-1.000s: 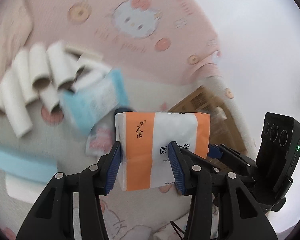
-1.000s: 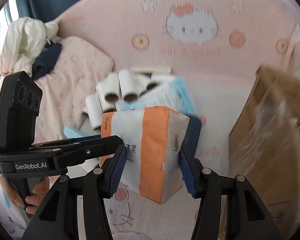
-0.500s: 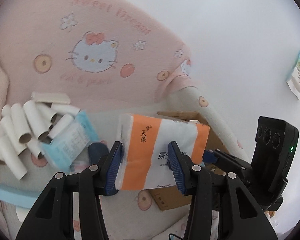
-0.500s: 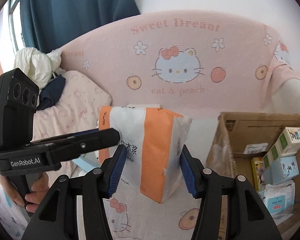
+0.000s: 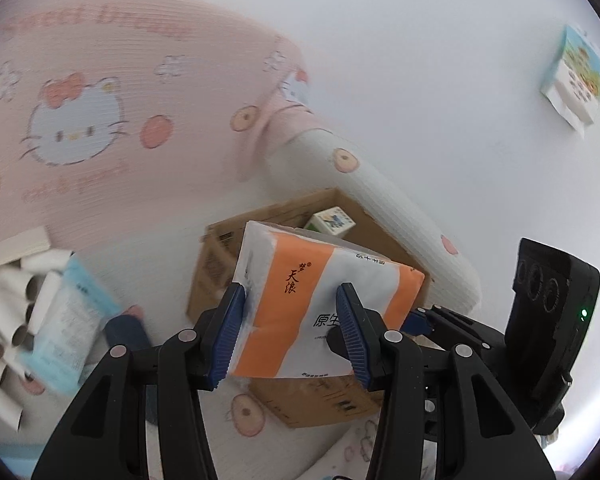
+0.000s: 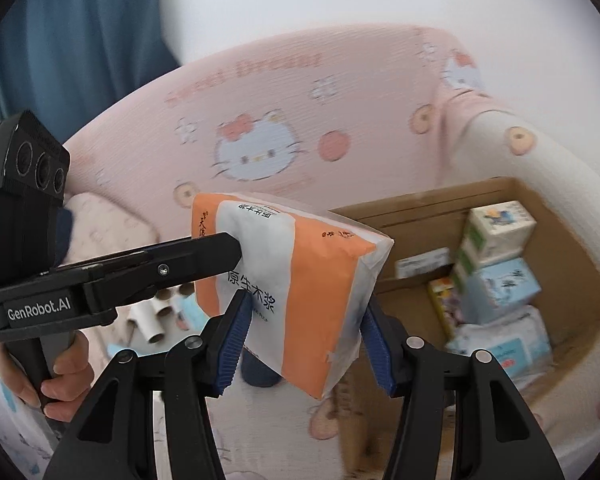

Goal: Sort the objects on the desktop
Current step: 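Carry the tissue pack with both grippers over the cardboard box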

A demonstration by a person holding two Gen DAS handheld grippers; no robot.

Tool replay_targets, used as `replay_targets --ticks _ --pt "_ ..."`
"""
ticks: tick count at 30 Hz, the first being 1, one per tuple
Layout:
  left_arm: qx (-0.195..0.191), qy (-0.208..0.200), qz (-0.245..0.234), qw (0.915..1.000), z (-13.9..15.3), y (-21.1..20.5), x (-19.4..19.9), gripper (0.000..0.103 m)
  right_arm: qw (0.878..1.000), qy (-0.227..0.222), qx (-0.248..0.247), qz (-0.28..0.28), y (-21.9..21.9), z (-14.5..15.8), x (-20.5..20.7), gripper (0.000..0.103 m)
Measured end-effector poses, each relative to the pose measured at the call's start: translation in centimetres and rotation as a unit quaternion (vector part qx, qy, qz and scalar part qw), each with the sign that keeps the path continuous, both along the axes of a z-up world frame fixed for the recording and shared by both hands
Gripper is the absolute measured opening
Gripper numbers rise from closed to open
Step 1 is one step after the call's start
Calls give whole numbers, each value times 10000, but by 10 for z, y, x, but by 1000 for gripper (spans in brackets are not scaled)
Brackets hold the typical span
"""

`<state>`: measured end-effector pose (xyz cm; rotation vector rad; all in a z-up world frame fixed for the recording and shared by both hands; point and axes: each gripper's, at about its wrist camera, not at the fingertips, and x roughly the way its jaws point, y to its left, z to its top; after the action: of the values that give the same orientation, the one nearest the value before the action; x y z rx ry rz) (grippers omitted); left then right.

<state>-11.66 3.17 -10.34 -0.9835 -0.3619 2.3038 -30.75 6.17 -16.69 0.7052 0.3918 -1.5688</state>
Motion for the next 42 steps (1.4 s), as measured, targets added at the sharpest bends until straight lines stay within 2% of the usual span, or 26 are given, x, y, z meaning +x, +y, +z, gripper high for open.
replay_targets --ticks 3,8,15,21,28,31,35,40,42 --pt "-37 85 -144 9999 5 12 -5 51 9998 113 -91 -121 5 4 -7 52" --pt "-27 -18 -237 9997 6 25 -17 51 9995 102 -117 -265 5 9 -18 52" --pt "-81 -357 -271 9990 -7 46 -36 51 9992 95 188 -329 -3 2 -34 52" --pt "-287 -422 -337 9981 -8 67 -47 51 9982 -175 481 -320 -8 -13 -53 53" --pt "-51 -637 -425 9971 -8 92 -62 51 9976 -96 657 -214 -7 -8 -78 53" --pt "-162 -701 -526 9960 -12 111 -67 51 9966 -122 803 -159 -6 -7 -95 53" --pt "-399 -757 -681 9940 -19 135 -72 51 9926 -410 1133 -132 -9 -11 -123 53" --pt "-357 -1164 -825 9891 -38 163 -81 51 9877 -311 1532 4 -12 -18 -150 53" --pt "-330 -1535 -792 9844 -52 171 -89 51 9825 -391 1818 76 -15 -24 -161 54"
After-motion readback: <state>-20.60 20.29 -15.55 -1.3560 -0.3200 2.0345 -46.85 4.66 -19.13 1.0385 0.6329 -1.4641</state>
